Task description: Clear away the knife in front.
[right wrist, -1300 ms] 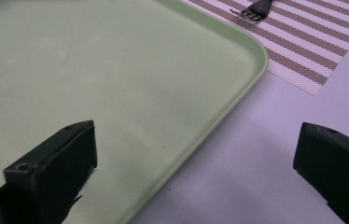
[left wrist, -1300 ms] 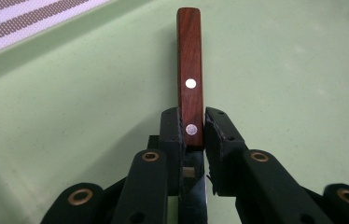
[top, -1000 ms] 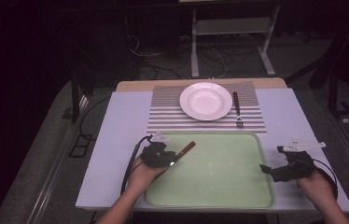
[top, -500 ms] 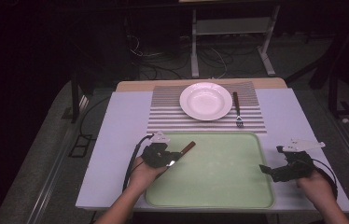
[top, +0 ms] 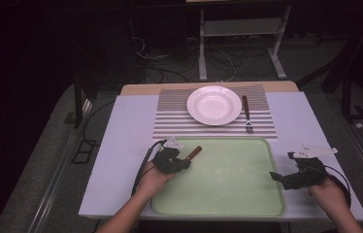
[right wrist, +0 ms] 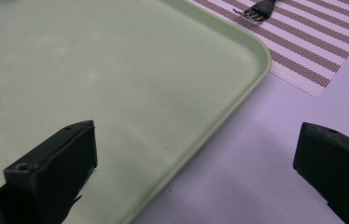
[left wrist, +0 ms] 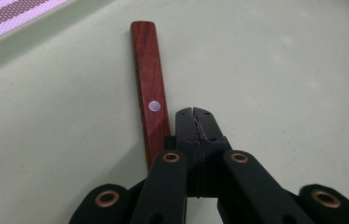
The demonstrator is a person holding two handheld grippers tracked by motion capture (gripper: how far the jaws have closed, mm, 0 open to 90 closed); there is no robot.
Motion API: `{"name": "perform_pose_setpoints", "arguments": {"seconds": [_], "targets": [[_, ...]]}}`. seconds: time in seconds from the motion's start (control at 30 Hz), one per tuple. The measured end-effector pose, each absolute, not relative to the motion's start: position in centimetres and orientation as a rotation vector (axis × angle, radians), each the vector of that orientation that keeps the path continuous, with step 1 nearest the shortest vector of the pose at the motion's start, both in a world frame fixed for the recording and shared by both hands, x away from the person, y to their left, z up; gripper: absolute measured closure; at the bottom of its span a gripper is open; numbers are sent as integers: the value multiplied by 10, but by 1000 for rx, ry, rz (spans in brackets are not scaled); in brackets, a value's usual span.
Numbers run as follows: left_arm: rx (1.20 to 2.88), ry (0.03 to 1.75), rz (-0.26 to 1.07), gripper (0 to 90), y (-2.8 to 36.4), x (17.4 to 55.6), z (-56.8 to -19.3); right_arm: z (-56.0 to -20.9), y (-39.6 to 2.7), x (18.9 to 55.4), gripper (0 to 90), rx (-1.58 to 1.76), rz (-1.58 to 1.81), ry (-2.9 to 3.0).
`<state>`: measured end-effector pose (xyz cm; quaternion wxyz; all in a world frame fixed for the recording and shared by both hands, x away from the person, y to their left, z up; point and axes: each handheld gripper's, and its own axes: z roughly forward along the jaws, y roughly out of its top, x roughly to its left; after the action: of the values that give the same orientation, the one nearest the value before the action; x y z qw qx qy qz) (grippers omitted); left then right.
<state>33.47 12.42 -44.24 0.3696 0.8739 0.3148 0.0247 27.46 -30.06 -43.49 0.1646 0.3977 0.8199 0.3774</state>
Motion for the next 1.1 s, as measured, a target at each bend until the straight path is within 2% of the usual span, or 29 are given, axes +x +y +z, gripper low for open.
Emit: {"name": "perform_pose_setpoints", "arguments": {"seconds": [0.63, 1.1], "targets": [[2215, 901, 88, 895, 151, 344, -441, -435, -300, 274, 0, 1132, 1073, 2337], [2228, 913, 116, 895, 155, 346, -440, -434, -300, 274, 0, 1131, 1074, 2337]]}}
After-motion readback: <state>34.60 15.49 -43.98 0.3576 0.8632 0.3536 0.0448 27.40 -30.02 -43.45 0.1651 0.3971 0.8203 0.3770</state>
